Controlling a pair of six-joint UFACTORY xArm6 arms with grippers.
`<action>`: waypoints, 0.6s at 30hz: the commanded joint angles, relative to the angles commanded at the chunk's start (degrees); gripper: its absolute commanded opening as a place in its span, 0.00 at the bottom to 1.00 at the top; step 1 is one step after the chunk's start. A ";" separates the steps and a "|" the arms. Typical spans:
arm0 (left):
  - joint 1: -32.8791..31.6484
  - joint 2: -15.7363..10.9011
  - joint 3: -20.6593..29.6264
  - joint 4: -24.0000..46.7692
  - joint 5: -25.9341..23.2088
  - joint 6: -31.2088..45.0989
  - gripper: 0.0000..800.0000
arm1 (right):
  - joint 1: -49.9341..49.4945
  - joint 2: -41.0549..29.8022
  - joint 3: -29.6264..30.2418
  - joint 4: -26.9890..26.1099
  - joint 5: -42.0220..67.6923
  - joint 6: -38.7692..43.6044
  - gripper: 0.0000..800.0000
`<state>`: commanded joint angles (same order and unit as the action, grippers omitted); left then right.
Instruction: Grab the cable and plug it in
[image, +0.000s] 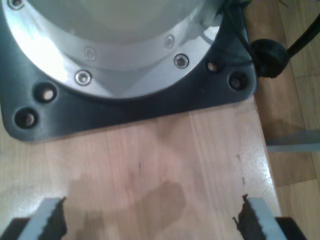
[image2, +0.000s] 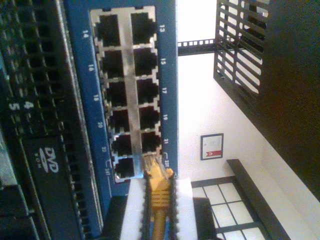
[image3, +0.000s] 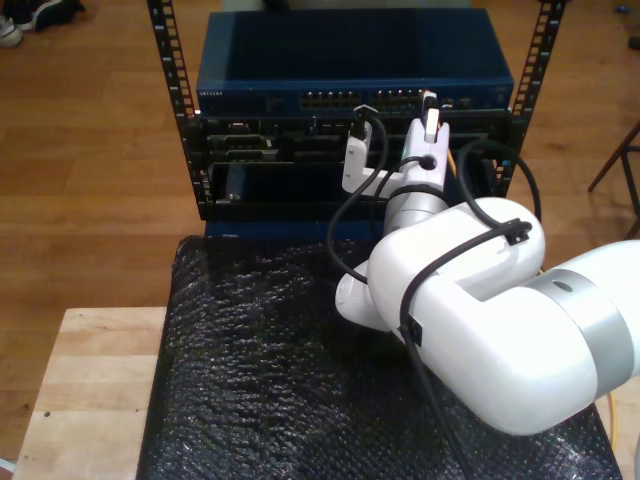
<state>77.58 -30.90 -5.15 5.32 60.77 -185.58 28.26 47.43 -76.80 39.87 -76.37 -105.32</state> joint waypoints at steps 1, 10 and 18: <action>0.00 0.00 0.00 0.00 0.00 0.00 1.00 | 0.00 0.00 -0.09 0.00 0.00 0.00 0.00; 0.00 0.00 0.00 0.00 0.00 0.00 1.00 | 0.00 0.00 -0.35 0.00 0.18 0.00 0.00; 0.00 0.00 0.00 0.00 0.00 0.00 1.00 | 0.09 0.53 -0.88 -0.09 0.18 0.00 0.00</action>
<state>77.58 -30.90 -5.15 5.32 60.77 -185.58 28.35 47.96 -77.68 39.78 -76.20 -105.32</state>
